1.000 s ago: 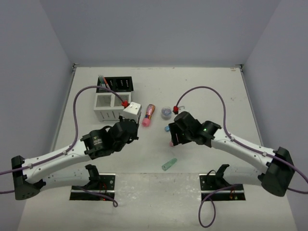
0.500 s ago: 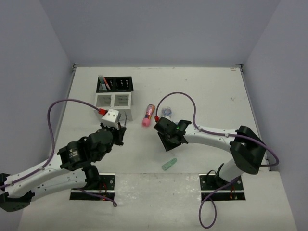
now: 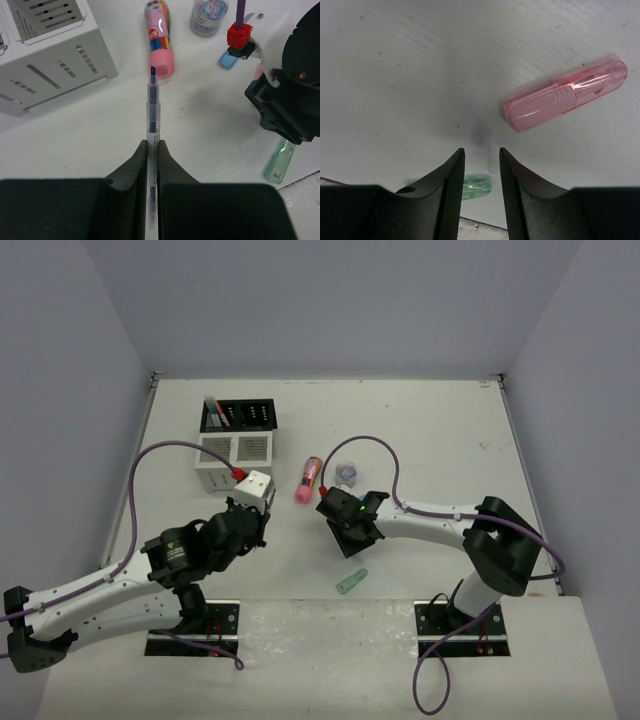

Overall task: Sort the stationery into containers
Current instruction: Pick up the pen cap from the center of the board.

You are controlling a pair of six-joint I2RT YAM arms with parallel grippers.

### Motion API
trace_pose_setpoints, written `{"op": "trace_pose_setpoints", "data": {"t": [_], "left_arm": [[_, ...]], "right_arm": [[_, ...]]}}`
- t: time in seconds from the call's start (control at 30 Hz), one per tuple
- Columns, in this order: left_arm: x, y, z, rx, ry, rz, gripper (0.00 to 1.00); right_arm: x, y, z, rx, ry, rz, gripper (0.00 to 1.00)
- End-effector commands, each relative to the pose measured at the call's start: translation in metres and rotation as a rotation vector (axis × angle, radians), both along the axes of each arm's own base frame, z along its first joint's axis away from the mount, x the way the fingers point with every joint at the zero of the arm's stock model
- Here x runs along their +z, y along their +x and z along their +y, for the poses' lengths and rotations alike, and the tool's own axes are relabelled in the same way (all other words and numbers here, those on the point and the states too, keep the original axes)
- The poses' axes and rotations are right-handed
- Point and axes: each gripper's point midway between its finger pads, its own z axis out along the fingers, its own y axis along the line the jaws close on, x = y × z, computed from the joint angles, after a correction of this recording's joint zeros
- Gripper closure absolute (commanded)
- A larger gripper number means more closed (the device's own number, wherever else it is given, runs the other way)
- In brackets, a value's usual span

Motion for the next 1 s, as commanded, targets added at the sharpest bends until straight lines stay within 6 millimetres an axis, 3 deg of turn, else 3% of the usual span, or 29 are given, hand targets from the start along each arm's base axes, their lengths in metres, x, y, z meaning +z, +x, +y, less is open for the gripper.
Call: {"op": "trace_pose_setpoints", "data": {"t": [0.0,0.13,0.4,0.5,0.6,0.67,0.77,0.87,0.97], "left_arm": [[0.005,0.001,0.000,-0.017,-0.008,-0.022,1.00],[0.005,0.000,-0.002,-0.025,-0.007,-0.019,1.00],[0.004,-0.001,-0.003,-0.032,-0.010,-0.017,1.00],[0.004,-0.001,-0.003,-0.033,-0.010,-0.017,1.00],[0.005,-0.001,-0.004,-0.035,-0.010,-0.017,1.00],[0.005,-0.001,-0.004,-0.037,-0.011,-0.017,1.00],[0.009,-0.002,-0.007,-0.050,-0.032,-0.015,1.00],[0.022,-0.010,-0.020,-0.112,-0.135,-0.016,1.00],[0.039,-0.019,-0.038,-0.192,-0.282,-0.039,1.00]], "right_arm": [[-0.009,-0.005,-0.001,0.028,-0.011,0.019,0.64],[-0.016,-0.007,-0.001,0.035,-0.023,0.042,0.67],[-0.028,-0.012,0.000,0.043,-0.037,0.081,0.84],[-0.025,-0.009,-0.002,0.034,-0.039,0.063,0.88],[-0.013,-0.003,-0.002,0.015,-0.023,0.019,1.00],[0.000,0.003,-0.002,-0.001,-0.003,-0.026,1.00],[0.043,0.023,-0.006,-0.066,0.058,-0.182,1.00],[0.104,0.041,-0.014,-0.170,0.199,-0.360,1.00],[0.170,0.048,-0.017,-0.272,0.446,-0.504,1.00]]}}
